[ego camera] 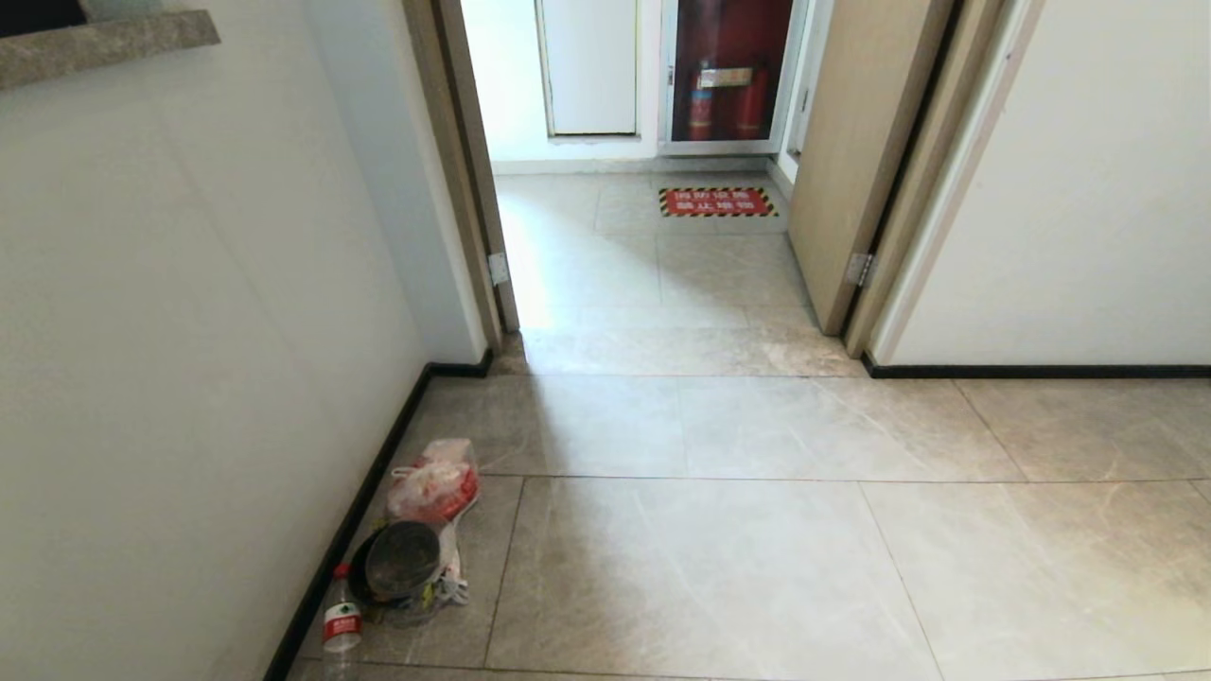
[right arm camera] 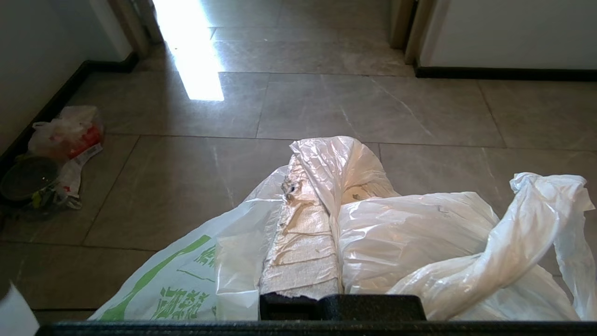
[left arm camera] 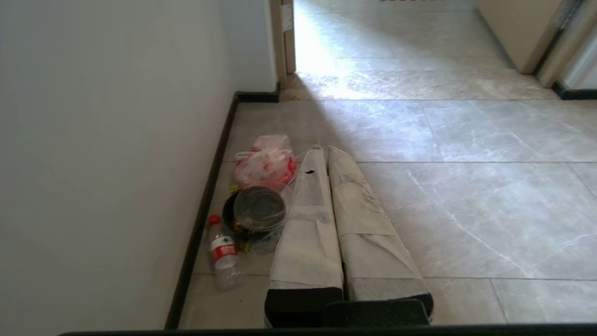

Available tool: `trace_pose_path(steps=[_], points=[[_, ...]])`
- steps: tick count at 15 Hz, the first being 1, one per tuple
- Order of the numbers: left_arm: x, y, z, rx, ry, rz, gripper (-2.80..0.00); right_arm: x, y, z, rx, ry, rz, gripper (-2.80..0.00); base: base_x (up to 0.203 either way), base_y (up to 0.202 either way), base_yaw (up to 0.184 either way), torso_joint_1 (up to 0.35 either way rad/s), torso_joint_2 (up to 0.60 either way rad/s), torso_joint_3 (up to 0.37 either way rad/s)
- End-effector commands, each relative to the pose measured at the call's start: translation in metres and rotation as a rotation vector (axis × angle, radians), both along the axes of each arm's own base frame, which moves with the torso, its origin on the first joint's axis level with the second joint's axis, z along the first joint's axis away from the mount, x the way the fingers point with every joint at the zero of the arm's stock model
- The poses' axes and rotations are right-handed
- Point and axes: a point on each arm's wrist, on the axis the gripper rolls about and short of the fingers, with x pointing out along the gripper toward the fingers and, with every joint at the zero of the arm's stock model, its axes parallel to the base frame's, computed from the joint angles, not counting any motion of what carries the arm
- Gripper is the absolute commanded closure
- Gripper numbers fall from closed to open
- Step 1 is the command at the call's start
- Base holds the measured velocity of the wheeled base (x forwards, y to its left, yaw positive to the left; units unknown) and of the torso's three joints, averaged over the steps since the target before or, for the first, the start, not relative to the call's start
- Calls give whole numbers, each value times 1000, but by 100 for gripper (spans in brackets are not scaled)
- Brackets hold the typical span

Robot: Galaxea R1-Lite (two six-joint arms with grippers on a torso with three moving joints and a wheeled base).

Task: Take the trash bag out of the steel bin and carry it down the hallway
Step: Put the trash bag at the door

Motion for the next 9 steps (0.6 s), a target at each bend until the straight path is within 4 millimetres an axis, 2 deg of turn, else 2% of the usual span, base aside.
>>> trace_pose_path(steps=[1,9], points=[[0,0,-1,-1,0,0,0,0,0,0,0,0,0,0,10,-7,92,5,-2,6],[0,0,-1,-1,0,0,0,0,0,0,-1,0,-1,0,0,-10,170,2,3,2]])
